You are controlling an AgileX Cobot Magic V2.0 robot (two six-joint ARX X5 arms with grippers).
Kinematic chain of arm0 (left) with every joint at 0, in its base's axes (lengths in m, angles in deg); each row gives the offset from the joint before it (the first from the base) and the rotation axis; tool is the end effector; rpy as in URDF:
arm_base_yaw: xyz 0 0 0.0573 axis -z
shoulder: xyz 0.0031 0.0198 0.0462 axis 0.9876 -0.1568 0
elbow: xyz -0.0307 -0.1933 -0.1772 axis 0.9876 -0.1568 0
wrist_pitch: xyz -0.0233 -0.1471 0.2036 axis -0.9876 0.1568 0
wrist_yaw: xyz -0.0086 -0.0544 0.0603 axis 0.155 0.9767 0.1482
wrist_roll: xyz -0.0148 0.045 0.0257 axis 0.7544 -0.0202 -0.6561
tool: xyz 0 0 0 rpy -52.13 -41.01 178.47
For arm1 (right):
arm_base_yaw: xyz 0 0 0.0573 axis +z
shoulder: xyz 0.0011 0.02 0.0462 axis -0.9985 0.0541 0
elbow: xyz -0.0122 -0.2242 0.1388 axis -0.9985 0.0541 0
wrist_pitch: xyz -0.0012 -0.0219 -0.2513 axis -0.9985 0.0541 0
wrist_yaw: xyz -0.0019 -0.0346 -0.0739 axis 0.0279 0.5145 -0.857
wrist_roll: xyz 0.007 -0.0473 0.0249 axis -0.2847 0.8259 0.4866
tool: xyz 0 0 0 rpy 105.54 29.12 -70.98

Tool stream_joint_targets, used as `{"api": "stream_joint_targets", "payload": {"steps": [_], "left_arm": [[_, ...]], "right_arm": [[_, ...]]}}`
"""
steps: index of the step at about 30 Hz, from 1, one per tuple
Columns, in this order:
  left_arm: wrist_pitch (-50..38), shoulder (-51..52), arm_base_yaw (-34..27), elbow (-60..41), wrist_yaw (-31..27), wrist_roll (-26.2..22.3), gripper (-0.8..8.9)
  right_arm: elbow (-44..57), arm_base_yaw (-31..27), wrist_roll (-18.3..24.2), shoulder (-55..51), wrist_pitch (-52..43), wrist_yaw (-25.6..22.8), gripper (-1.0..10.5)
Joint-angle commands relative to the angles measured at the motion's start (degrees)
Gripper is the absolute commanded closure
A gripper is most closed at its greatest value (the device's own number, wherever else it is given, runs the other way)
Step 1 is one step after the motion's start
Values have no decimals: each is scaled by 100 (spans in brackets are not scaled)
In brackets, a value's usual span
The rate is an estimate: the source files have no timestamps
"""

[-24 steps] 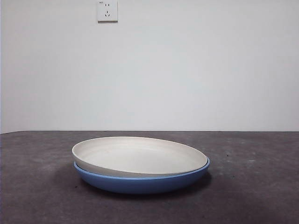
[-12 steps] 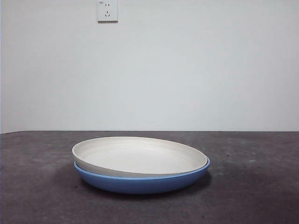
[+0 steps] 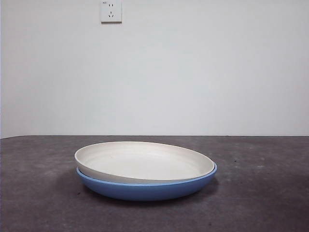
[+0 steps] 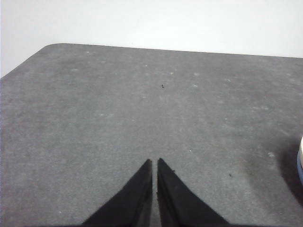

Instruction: Pick up the white plate, put it on the blue plate, put it on desk

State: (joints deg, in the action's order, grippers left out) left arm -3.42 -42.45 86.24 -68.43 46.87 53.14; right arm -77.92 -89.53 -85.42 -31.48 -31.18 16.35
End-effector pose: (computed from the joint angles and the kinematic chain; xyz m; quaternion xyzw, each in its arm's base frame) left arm 0.0946 -0.0079 0.1565 -0.0296 0.0788 -0.0295 0.9960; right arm 0.0959 -0.0058 0.1533 -0.0021 0.0734 -0.0476 0.9962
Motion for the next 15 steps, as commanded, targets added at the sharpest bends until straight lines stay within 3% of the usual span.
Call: {"api": "stream_joint_targets", "payload": {"steps": [1,15], "left_arm": [[26,11,-4,-118,-17,-42,794],[24,11,-4,-118,-15,-42,794]], "right_arm": [[28,-2,46,-4,46,-20,924],[28,2,44,-4,-4,-20,924]]}}
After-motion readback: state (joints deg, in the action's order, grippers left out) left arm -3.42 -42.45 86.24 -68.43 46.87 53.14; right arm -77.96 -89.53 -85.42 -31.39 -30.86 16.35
